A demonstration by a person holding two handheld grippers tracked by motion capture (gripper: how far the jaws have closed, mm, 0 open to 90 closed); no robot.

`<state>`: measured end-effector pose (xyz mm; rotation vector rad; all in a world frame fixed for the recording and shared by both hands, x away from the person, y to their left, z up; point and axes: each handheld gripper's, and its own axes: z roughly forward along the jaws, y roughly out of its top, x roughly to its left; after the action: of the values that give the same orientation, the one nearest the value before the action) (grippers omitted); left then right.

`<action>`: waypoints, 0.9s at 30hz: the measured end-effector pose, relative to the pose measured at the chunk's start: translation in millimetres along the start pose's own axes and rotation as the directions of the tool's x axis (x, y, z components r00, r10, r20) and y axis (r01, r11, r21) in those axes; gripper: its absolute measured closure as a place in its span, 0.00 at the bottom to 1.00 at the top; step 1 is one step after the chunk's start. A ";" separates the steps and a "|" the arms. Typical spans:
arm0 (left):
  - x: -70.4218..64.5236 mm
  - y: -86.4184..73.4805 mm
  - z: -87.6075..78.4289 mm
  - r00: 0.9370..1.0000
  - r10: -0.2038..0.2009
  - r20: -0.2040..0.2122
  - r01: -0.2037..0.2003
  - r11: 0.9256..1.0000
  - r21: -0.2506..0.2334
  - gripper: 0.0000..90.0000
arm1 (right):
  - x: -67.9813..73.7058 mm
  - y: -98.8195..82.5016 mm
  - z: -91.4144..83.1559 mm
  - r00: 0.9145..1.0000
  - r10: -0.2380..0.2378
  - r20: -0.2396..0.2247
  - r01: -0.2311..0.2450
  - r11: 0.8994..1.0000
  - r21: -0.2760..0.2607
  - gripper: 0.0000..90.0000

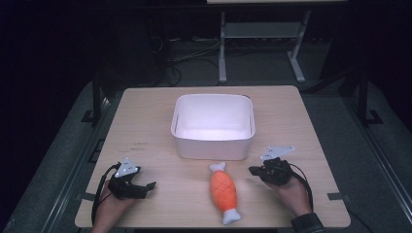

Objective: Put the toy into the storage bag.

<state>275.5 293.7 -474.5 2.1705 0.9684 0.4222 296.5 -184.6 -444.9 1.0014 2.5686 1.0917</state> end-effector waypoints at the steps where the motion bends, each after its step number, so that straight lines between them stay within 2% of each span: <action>1: 0.0 0.0 0.0 1.000 0.000 0.000 0.000 1.000 0.000 0.15 | 0.8 1.1 1.1 1.000 0.000 -0.004 0.000 1.000 -0.005 0.99; 13: 0.0 0.0 0.0 1.000 0.000 0.000 0.000 1.000 -0.001 0.15 | 10.2 18.6 15.2 0.999 -0.036 -0.034 0.036 0.999 -0.015 0.99; 27: 0.0 0.0 0.0 1.000 0.000 0.000 0.000 1.000 0.000 0.15 | 20.8 36.3 40.8 0.995 -0.083 -0.064 0.084 0.996 0.016 0.99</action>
<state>275.5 293.7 -474.5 2.1708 0.9689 0.4219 315.8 -129.4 -447.0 0.8684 2.6492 1.0961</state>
